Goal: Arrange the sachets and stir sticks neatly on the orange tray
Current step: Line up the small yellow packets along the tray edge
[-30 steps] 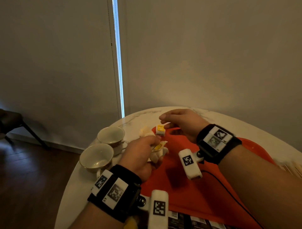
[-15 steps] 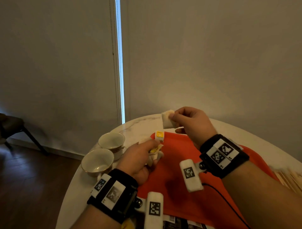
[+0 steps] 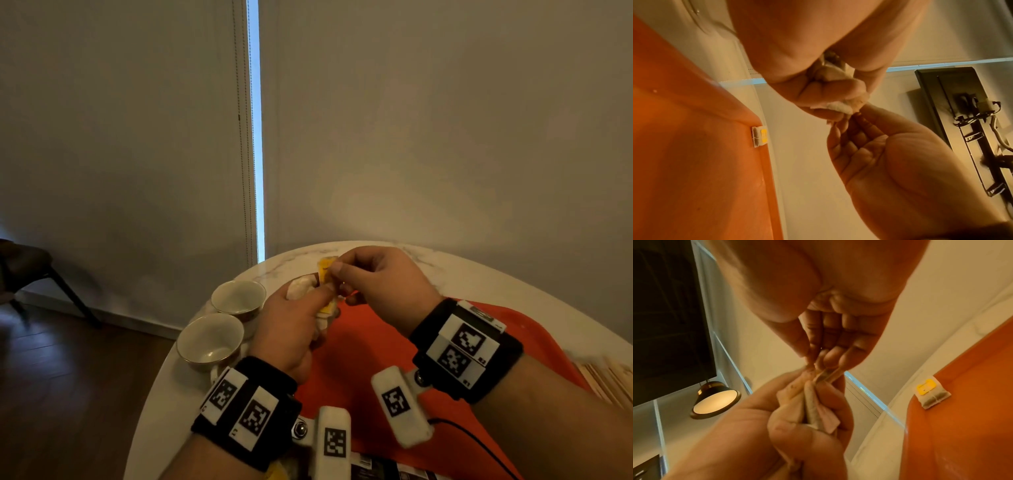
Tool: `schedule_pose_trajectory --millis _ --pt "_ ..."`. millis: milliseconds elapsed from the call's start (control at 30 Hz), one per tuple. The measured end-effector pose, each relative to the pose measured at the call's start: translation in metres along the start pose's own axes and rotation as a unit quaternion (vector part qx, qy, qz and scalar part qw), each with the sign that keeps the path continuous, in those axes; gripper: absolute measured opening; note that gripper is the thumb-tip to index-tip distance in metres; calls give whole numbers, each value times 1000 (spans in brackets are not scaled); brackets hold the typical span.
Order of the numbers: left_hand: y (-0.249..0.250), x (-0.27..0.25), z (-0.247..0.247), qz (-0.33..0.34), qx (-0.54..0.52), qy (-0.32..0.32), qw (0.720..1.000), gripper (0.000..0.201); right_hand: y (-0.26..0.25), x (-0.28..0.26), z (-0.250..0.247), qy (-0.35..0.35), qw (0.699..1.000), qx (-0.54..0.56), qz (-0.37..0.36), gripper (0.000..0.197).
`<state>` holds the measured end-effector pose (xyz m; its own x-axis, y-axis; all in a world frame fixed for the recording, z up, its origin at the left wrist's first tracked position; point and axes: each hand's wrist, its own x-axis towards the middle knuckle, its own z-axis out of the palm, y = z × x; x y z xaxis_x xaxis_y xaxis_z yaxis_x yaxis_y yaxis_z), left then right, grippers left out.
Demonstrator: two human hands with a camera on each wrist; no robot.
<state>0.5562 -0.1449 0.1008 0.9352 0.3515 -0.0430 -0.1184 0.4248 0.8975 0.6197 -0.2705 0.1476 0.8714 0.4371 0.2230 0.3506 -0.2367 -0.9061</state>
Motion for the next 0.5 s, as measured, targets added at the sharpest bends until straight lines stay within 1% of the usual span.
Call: schedule_pose_trajectory --millis 67,133,167,233,267,333,400,467,500 --pt "0 4 -2 -5 4 23 1000 9 -1 1 -1 32 999 5 -15 5" --pt "0 6 -3 -11 8 33 999 10 -1 3 -5 52 998 18 -5 10" --pt "0 6 -3 -13 6 30 999 11 -1 4 -7 44 999 17 8 10" --pt "0 5 -3 -19 3 18 1000 12 -4 3 -10 8 1000 6 26 2" --pt "0 4 -3 -22 3 12 1000 14 -6 3 -12 4 1000 0 23 3" --pt "1 4 -5 -29 -4 6 1000 20 -10 5 -17 25 1000 -6 7 8" --pt "3 4 -6 -35 -21 11 999 22 -15 7 -22 33 998 -58 -9 8" --pt "4 4 -6 -36 -37 20 998 22 -18 8 -22 10 993 -113 -16 7" --pt "5 4 -5 -36 -37 21 998 22 -20 7 -21 0 993 -115 -15 7"
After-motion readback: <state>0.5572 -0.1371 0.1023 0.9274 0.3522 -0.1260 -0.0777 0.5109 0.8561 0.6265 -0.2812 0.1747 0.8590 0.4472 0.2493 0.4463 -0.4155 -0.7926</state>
